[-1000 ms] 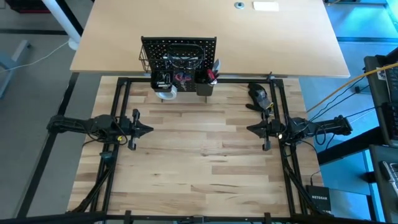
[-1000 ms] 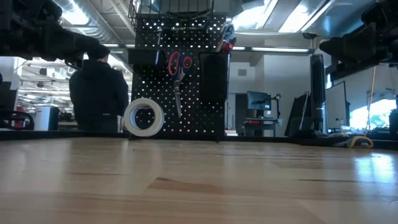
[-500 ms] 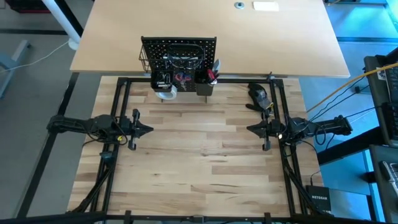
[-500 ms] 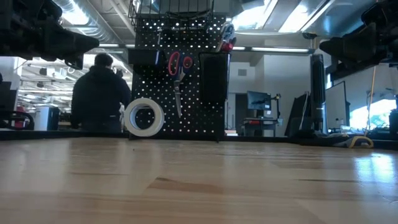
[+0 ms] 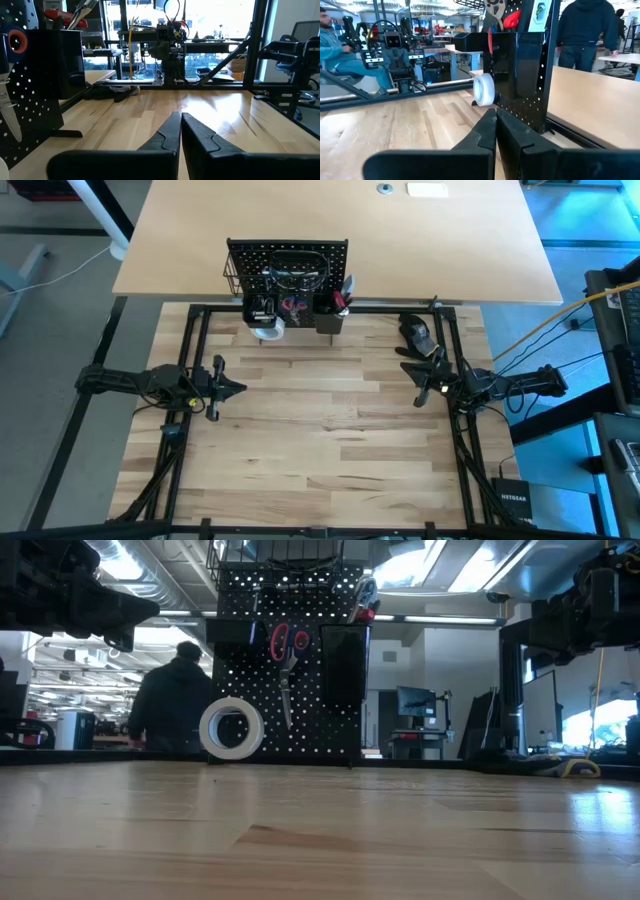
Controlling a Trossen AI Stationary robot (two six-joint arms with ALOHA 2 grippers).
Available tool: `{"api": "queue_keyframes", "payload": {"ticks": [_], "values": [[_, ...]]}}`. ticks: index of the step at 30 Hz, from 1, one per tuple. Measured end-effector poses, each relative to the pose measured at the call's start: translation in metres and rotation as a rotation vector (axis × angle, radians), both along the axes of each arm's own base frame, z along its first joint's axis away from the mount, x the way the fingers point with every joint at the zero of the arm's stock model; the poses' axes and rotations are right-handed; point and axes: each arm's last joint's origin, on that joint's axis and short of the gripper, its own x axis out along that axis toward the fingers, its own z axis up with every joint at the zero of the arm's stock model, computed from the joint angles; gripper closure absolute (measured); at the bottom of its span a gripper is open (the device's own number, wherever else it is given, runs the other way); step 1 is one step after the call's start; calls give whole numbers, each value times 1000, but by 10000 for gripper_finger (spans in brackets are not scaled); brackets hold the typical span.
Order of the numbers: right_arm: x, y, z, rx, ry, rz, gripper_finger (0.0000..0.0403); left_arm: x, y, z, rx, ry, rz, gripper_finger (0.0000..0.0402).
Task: Hang tools onto peg board
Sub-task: Return to Home Position
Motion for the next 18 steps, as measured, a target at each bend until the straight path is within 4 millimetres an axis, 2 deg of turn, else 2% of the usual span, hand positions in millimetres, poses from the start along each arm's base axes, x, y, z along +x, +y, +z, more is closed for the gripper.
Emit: {"api": "queue_keyframes", "payload": {"ticks": [18], "values": [[0, 0, -1, -2, 6, 6, 388, 0, 0, 0, -4, 0, 0, 396]]}}
